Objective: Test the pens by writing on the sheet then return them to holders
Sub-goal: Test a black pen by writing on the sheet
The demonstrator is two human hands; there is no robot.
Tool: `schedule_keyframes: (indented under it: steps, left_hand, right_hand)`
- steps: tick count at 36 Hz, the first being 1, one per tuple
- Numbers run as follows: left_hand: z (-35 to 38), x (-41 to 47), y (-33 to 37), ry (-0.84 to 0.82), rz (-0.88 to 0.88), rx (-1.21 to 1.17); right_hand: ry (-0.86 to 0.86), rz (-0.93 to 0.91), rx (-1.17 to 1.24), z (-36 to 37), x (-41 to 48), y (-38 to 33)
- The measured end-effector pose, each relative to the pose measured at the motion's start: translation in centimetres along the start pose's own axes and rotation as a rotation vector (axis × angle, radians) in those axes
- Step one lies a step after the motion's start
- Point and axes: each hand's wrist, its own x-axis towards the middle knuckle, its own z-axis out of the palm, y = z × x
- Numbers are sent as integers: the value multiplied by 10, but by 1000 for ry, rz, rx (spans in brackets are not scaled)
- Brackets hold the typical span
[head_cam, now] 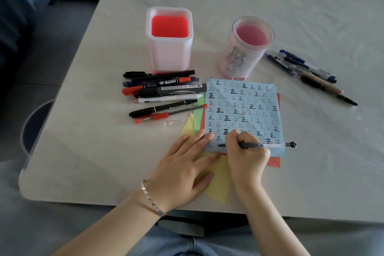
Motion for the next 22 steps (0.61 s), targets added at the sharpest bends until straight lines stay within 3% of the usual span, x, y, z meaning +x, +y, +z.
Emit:
schedule_keyframes:
  steps: [22]
  left_hand:
    - [1,-1,-1,-5,4,1]
  right_hand:
    - [35,-43,-40,-1,0,-3]
